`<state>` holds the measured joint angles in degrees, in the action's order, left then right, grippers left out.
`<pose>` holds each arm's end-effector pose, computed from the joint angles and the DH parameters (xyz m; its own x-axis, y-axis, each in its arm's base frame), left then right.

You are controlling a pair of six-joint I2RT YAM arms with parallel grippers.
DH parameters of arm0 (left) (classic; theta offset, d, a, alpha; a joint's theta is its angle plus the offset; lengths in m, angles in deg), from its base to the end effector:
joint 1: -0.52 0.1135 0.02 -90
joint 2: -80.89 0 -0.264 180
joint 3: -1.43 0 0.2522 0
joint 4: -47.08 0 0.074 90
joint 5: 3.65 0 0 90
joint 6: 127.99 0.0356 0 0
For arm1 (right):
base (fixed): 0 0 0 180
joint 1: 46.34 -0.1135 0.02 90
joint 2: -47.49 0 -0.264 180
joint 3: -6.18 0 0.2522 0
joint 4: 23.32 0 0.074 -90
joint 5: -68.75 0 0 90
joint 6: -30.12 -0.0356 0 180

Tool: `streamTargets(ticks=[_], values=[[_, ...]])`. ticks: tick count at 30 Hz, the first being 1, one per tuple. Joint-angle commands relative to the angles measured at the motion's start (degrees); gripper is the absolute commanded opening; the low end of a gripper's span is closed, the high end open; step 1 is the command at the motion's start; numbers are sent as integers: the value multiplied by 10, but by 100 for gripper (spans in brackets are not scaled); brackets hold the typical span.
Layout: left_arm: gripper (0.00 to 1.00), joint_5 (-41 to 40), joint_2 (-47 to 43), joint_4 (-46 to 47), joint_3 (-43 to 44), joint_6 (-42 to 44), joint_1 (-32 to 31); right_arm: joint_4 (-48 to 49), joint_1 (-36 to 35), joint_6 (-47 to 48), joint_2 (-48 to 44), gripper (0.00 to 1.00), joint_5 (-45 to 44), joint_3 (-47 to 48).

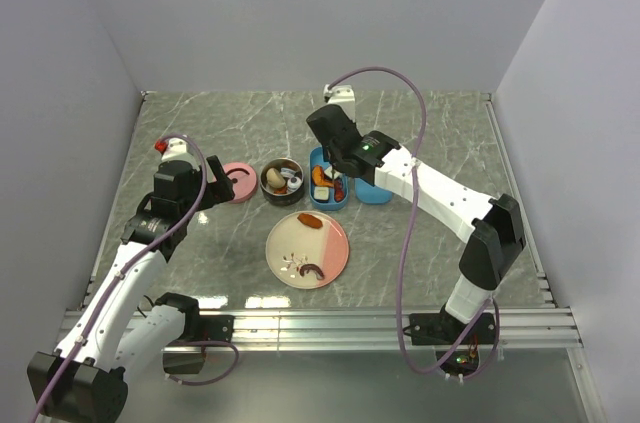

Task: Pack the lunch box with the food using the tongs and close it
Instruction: Place the food into the lunch box

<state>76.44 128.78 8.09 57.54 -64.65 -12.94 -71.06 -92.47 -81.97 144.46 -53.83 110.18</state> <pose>0.1826 -0.0374 0.2896 -0.4830 -0.3389 -0.8074 -0.1469 0.9404 -0.3068 0.2780 0.2615 0.3386 -0.5409 -0.1054 -0.8345 -0.1308 0.9906 -0.0404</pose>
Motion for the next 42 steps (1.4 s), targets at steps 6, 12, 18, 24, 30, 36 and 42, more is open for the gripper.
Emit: streamTargets(ticks=[6,12,18,24,30,36,42], values=[[99,3,4,12,5,1,-2,-6,3,-23,-25,16,-25,13],[99,2,1,12,3,-1,-2,-5,3,-23,-34,30,-28,6],[99,2,-2,12,4,0,-2,9,3,-10,-48,41,-25,7],[100,2,-3,11,4,-1,-2,15,3,-4,-49,43,-19,11],[99,1,-4,9,5,0,-2,27,-6,8,-72,43,-13,6],[99,1,-5,10,5,-2,-2,37,-51,55,-128,41,21,-19],[99,2,-7,9,2,-4,-2,31,-125,37,-195,41,70,-95]])
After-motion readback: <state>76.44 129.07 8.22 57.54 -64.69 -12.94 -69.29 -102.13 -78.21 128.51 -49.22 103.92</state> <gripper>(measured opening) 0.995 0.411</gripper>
